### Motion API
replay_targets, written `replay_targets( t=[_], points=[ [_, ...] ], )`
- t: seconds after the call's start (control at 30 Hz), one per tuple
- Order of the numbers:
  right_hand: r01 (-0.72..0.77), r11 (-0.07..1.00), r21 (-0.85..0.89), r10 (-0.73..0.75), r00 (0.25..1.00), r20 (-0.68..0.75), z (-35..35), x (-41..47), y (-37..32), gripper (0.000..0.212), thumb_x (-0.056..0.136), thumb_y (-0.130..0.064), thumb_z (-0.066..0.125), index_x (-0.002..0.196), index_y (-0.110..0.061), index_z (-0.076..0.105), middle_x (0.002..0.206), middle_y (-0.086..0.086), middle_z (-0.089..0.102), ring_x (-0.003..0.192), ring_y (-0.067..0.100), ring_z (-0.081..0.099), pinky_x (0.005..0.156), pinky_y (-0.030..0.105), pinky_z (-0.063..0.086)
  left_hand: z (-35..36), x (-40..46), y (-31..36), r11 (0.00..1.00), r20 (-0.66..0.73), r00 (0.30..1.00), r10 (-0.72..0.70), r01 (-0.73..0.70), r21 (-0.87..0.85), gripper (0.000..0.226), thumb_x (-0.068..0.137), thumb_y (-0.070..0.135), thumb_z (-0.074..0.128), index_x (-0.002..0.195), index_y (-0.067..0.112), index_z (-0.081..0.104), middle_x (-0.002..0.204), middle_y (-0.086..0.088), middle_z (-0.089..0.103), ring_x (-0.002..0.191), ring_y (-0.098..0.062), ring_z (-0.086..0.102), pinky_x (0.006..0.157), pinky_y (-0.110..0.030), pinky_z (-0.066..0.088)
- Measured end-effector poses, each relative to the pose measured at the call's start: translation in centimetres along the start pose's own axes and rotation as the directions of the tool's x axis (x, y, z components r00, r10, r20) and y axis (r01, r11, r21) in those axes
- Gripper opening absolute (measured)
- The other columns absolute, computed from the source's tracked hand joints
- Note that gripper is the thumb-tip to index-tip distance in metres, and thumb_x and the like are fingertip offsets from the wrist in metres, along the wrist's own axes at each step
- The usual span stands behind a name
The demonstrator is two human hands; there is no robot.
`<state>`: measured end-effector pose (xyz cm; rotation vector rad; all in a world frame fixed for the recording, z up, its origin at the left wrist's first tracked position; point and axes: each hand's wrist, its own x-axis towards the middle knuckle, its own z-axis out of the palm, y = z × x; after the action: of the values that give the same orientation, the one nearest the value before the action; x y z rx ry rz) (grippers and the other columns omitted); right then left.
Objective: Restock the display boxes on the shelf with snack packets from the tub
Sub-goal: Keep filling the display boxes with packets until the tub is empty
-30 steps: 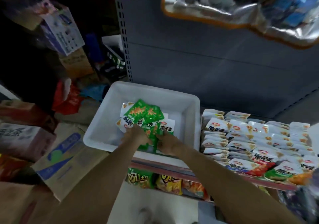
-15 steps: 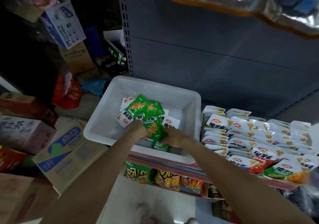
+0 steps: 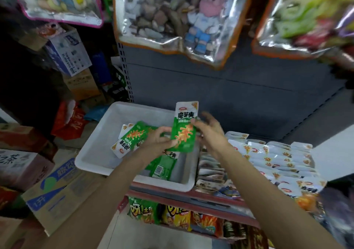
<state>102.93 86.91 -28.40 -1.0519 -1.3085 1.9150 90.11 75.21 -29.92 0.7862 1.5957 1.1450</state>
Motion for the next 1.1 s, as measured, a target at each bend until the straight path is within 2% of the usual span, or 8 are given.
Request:
replay_targets(
  t=[0.07,0.17,0.27,0.4,0.57,0.7,0.87,1.1],
  points=[
    [0.103,0.989,-0.107,-0.106,0.994,-0.026,-2.9,-0.8,-1.4,0.021,0.088,0.005,0.053,0.104,-0.007,0.059,0.084,0.005,0.064,0.077,0.021,0.059,0.068,0.031,0.051,2.5,0.5,1.2,0.992,0.048,0.994,0.098,-0.102,0.078,0.032,0.088,0.007,0.062,0.115,0.017,0.049,0.085,-0.007,0.063,0.069,-0.01,0.056,0.06,-0.015,0.043],
    [0.096,0.985,-0.142,-0.112,0.988,-0.11,-8.1,-2.5,-3.0,0.017,0.087,0.007,0.053,0.094,-0.006,0.061,0.086,0.013,0.064,0.072,0.023,0.059,0.064,0.033,0.052,7.3,2.2,2.1,0.948,0.084,0.973,0.216,-0.229,0.219,0.026,0.086,0.006,0.064,0.107,0.012,0.051,0.069,0.0,0.051,0.064,-0.006,0.049,0.061,-0.019,0.036],
    [0.118,0.989,-0.093,-0.135,0.968,-0.213,-13.2,-4.2,-4.3,0.018,0.086,0.009,0.053,0.094,-0.005,0.06,0.082,0.008,0.064,0.065,0.014,0.062,0.061,0.028,0.055,12.7,3.9,2.8,0.874,0.112,0.944,0.309,-0.329,0.357,0.025,0.085,0.01,0.067,0.107,0.008,0.057,0.087,-0.001,0.058,0.081,-0.014,0.057,0.073,-0.022,0.045],
    [0.174,0.979,-0.101,-0.2,0.905,-0.376,-20.0,-5.6,-5.5,0.022,0.084,0.009,0.052,0.089,-0.011,0.058,0.076,0.003,0.06,0.063,0.014,0.057,0.063,0.029,0.05,19.2,4.4,3.7,0.624,0.156,0.852,0.5,-0.48,0.617,0.043,0.084,0.028,0.068,0.122,0.012,0.055,0.116,-0.005,0.059,0.109,-0.022,0.052,0.094,-0.036,0.041],
    [0.23,0.971,-0.072,-0.236,0.852,-0.467,-26.2,-6.3,-6.2,0.029,0.084,0.014,0.049,0.082,-0.013,0.058,0.069,-0.003,0.067,0.059,0.007,0.063,0.056,0.023,0.053,25.2,3.7,4.2,0.433,0.518,0.825,0.225,-0.561,0.705,0.102,0.072,0.061,0.068,0.149,0.019,0.017,0.151,0.001,0.024,0.138,-0.016,0.021,0.111,-0.03,0.023],
    [0.218,0.969,-0.115,-0.246,0.832,-0.497,-29.6,-6.1,-5.5,0.026,0.083,0.013,0.051,0.087,-0.01,0.06,0.082,0.006,0.064,0.077,0.022,0.063,0.071,0.033,0.055,28.1,4.7,2.9,0.166,0.567,0.823,-0.008,-0.558,0.813,0.126,0.063,0.071,0.068,0.151,0.016,-0.004,0.159,-0.002,-0.002,0.146,-0.019,-0.002,0.119,-0.039,0.005],
    [0.222,0.962,-0.161,-0.271,0.853,-0.447,-31.1,-5.6,-5.2,0.027,0.084,0.012,0.051,0.086,-0.014,0.061,0.085,0.004,0.066,0.084,0.025,0.063,0.079,0.04,0.052,29.5,5.3,2.5,0.075,0.523,0.852,-0.041,-0.519,0.851,0.125,0.066,0.071,0.066,0.15,0.013,-0.006,0.159,-0.005,-0.006,0.146,-0.021,-0.007,0.116,-0.036,-0.002],
    [0.195,0.967,-0.165,-0.239,0.916,-0.323,-31.2,-4.6,-4.5,0.025,0.083,0.014,0.052,0.097,-0.006,0.061,0.09,0.007,0.068,0.085,0.024,0.066,0.083,0.04,0.056,30.1,5.5,2.3,0.098,0.474,0.878,0.071,-0.479,0.873,0.105,0.073,0.059,0.067,0.149,0.012,0.013,0.152,-0.004,0.017,0.14,-0.022,0.012,0.115,-0.036,0.014]
  ],
)
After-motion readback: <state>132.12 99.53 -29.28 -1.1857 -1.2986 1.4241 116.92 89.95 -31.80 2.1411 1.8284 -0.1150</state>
